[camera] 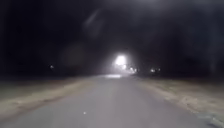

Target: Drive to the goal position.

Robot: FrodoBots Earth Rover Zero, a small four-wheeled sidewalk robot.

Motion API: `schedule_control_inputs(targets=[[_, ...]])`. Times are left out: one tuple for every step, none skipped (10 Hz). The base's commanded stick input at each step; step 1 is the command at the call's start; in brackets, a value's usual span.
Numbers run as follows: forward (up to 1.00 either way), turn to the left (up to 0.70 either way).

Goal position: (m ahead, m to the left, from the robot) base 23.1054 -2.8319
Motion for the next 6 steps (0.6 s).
schedule_control_inputs(targets=[[1.0,0.04],[1.0,0.04],[1.0,0.04],[1.0,0.04],[1.0,0.04],[1.0,0.03]])
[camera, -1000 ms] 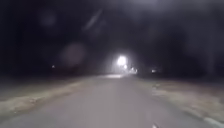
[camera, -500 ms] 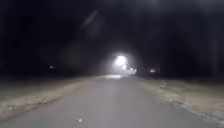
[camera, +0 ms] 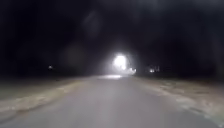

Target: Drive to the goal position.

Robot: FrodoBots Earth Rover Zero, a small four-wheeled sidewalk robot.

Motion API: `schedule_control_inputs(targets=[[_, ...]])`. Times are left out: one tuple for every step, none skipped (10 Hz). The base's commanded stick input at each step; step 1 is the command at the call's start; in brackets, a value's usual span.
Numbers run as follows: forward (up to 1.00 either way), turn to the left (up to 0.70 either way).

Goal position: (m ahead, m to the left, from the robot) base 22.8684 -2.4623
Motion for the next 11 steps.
schedule_control_inputs(targets=[[1.0,0.01],[1.0,0.01],[1.0,0.02],[1.0,0.03],[1.0,0.05],[1.0,0.05],[1.0,0.09],[1.0,0.17],[1.0,0.27],[1.0,0.04],[1.0,0.04]])
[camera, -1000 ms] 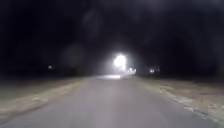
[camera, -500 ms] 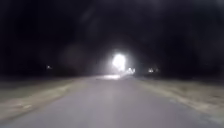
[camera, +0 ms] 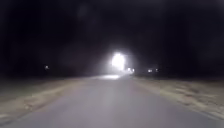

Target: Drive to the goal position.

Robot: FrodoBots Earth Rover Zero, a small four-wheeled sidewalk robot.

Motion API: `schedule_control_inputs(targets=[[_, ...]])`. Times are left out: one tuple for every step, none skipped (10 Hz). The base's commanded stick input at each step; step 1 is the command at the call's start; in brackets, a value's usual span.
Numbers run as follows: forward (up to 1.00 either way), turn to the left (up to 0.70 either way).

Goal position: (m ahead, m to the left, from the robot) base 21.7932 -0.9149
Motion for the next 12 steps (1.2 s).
schedule_control_inputs(targets=[[1.0,0.04],[1.0,0.04],[1.0,0.04],[1.0,0.04],[1.0,0.04],[1.0,0.04],[1.0,0.05],[1.0,0.05],[1.0,0.05],[1.0,0.05],[1.0,0.05],[1.0,0.05]])
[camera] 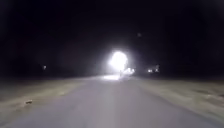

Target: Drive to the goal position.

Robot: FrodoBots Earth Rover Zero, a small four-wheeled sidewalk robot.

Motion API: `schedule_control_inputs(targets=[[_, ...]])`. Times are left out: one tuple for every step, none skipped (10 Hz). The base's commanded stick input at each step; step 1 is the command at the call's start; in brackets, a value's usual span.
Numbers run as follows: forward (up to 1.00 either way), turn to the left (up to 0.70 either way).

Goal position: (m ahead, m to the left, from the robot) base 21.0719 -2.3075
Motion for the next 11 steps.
schedule_control_inputs(targets=[[1.0,0.08],[1.0,0.21],[1.0,0.16],[1.0,0.15],[1.0,0.14],[1.0,0.13],[1.0,0.12],[1.0,0.12],[1.0,0.12],[1.0,0.13],[1.0,0.13]])
